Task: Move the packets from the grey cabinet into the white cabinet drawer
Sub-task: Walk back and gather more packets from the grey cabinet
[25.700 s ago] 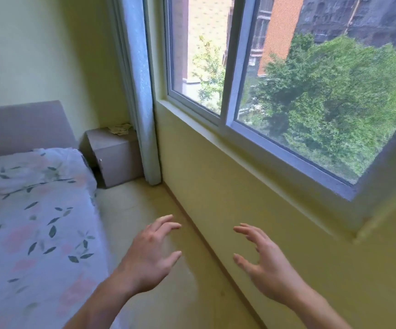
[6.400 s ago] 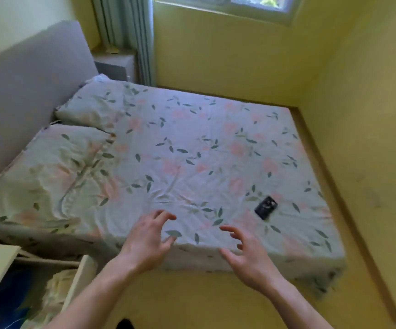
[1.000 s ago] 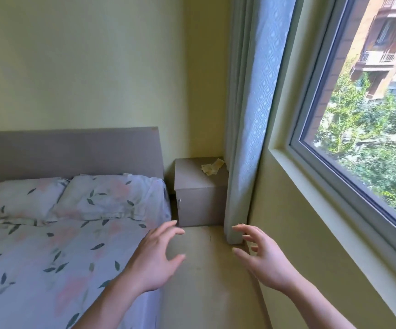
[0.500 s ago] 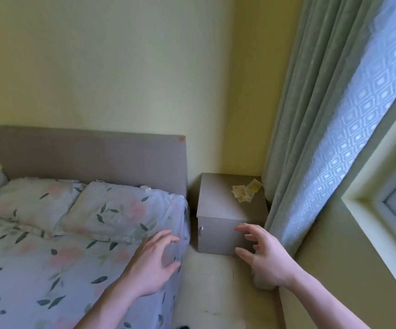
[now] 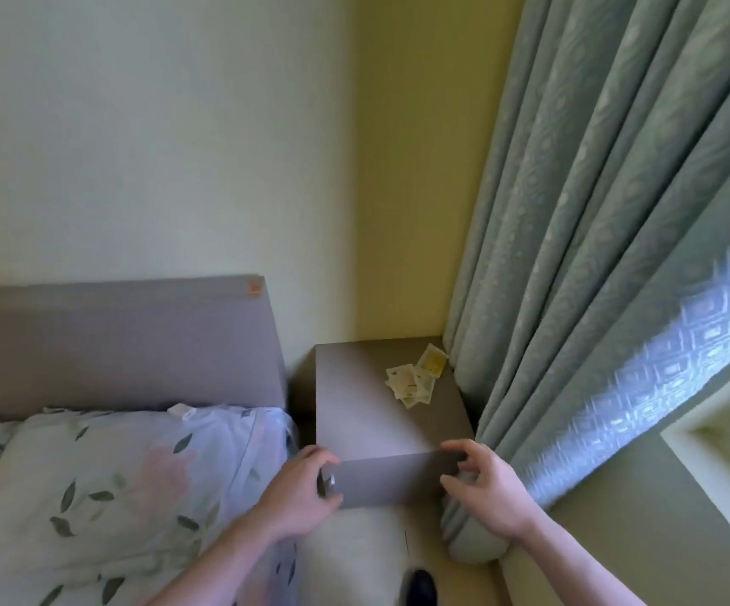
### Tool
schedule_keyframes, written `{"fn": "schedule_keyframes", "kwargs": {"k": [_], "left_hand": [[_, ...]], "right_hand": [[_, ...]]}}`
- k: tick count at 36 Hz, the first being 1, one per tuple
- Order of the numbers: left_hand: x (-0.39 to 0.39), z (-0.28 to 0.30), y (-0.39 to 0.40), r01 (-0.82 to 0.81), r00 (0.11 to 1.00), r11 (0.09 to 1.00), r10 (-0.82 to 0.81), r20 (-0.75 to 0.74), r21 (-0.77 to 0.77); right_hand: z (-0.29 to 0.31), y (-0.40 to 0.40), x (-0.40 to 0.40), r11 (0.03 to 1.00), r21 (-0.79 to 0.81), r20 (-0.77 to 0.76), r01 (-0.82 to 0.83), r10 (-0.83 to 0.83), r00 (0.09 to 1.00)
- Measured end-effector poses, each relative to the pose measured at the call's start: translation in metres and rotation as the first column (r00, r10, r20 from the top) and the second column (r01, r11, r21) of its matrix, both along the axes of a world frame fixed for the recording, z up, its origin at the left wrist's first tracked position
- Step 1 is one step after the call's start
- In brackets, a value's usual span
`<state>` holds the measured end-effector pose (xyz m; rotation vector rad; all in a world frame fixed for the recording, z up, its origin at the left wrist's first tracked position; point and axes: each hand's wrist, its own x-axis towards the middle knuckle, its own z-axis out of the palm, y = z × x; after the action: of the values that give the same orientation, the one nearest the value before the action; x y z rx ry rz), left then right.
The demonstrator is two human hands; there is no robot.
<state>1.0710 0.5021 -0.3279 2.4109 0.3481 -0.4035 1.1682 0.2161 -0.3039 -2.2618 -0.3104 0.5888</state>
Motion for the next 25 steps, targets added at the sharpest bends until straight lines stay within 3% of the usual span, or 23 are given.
{"fn": "schedule_keyframes", "kwargs": {"k": [7, 15, 25], "left_hand": [[0.110, -0.054, -0.007, -0.036, 0.996, 0.996, 0.029, -0.085, -0.077], [0.235, -0.095, -0.003, -0.143, 0.967, 0.988, 0.127, -0.220, -0.058], [0.378, -0.173, 0.001, -0.184, 0.932, 0.981, 0.157, -0.325, -0.053]], "right_hand": [[-0.050, 0.019, 0.112, 0.998, -0.028, -0.145, 0.056, -0.059, 0.988], [-0.098, 0.046, 0.248, 0.992, -0.062, -0.341, 0.113, -0.127, 0.931], [-0.167, 0.076, 0.375, 0.981, -0.140, -0.285, 0.133, -0.169, 0.943]]}}
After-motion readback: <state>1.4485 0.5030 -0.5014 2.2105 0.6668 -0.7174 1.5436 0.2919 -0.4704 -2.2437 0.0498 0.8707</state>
